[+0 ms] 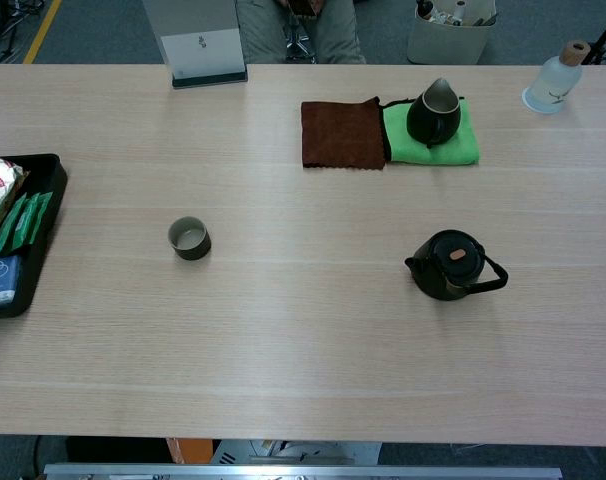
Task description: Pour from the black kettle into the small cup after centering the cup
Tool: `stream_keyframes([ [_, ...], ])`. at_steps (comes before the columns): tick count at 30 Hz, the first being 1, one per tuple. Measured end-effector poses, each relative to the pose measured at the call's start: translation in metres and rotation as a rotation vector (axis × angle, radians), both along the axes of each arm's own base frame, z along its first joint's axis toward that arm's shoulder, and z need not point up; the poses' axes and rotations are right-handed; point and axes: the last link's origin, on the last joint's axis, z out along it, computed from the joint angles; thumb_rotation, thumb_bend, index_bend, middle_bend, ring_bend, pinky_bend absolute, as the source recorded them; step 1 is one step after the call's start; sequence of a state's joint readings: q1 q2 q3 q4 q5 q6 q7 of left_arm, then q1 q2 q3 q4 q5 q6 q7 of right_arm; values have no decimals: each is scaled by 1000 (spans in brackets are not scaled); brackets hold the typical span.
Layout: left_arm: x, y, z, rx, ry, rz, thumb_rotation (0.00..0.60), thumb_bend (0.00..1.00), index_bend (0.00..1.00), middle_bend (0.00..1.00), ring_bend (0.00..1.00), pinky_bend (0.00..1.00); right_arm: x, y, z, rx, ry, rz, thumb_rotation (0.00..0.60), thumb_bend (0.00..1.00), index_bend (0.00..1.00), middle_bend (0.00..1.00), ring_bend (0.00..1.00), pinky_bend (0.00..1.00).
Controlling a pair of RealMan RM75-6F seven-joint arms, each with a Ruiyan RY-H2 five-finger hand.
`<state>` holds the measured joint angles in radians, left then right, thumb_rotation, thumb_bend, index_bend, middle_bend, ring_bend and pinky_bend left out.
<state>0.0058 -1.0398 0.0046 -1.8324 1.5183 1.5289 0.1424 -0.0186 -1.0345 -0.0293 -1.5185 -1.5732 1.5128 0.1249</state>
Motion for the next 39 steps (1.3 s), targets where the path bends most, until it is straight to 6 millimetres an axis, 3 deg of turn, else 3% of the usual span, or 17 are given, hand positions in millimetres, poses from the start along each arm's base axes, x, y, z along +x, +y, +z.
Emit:
stream_keyframes([
  [18, 2, 3, -5, -9, 11, 14, 600, 62, 238, 225, 188, 164, 4, -18, -3, -8, 1, 56, 600, 0, 388, 344, 244, 195],
  [31, 6, 10, -9, -17, 7, 14, 600, 62, 241, 224, 188, 164, 29, -44, -16, 118, -41, 150, 600, 0, 388, 402, 365, 111],
  [39, 3, 16, -11, -26, 9, 25, 600, 62, 241, 223, 188, 164, 46, -58, -36, 226, -45, 185, 600, 0, 388, 411, 375, 91],
])
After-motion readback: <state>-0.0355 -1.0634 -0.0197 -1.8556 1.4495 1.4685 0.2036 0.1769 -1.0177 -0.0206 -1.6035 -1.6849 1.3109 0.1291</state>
